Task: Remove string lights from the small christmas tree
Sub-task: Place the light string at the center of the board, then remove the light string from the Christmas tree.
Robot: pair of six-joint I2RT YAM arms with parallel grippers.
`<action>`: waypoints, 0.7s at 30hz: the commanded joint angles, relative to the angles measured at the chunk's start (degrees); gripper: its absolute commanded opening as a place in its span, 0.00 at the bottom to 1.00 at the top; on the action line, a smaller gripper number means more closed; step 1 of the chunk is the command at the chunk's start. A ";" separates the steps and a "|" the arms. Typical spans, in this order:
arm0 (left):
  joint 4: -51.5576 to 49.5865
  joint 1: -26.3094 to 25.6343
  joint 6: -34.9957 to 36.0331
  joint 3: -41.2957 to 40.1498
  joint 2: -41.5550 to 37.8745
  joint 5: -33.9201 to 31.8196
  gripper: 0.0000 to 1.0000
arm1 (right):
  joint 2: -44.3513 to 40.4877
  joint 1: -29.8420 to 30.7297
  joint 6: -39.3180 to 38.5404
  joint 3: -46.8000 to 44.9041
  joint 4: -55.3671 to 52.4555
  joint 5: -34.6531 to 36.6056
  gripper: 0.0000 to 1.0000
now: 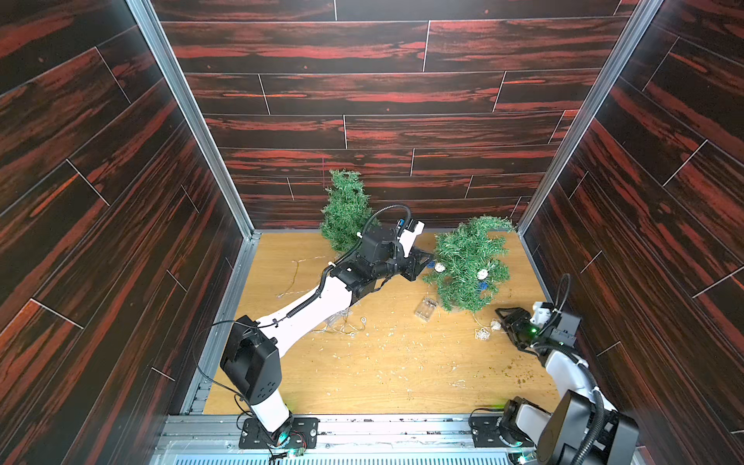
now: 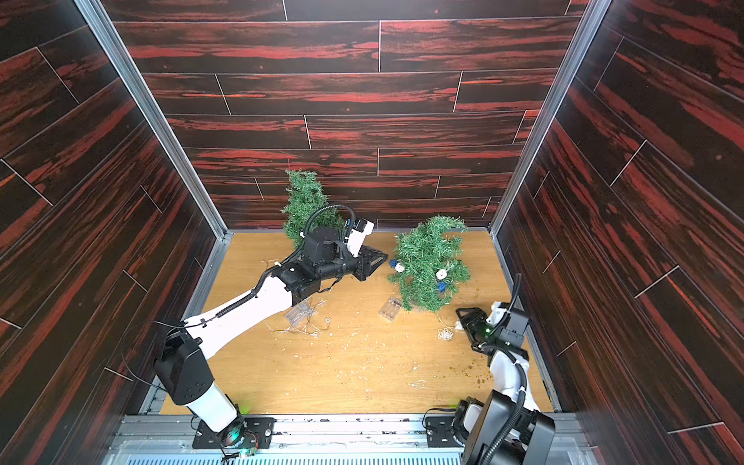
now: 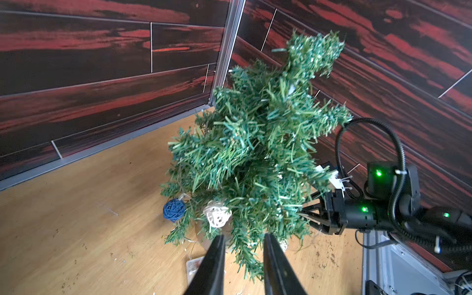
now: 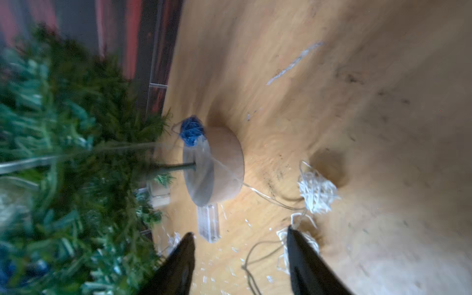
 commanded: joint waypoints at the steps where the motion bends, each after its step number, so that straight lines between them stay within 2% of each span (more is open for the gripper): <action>1: -0.31 0.15 1.65 -0.55 -3.58 -0.94 0.29 | -0.31 -0.02 3.09 -3.19 14.50 -5.05 0.71; 5: -0.09 0.10 0.93 -0.04 -3.05 -0.62 0.29 | 3.36 0.04 5.16 -5.00 23.52 -6.16 0.72; 13: -0.27 0.09 0.02 1.25 -2.35 -0.29 0.28 | 16.97 2.54 13.64 -4.10 43.82 -6.38 0.72; 21: -2.22 0.10 1.63 1.84 -2.61 -1.34 0.28 | 26.01 6.36 16.59 -2.66 53.97 -4.78 0.72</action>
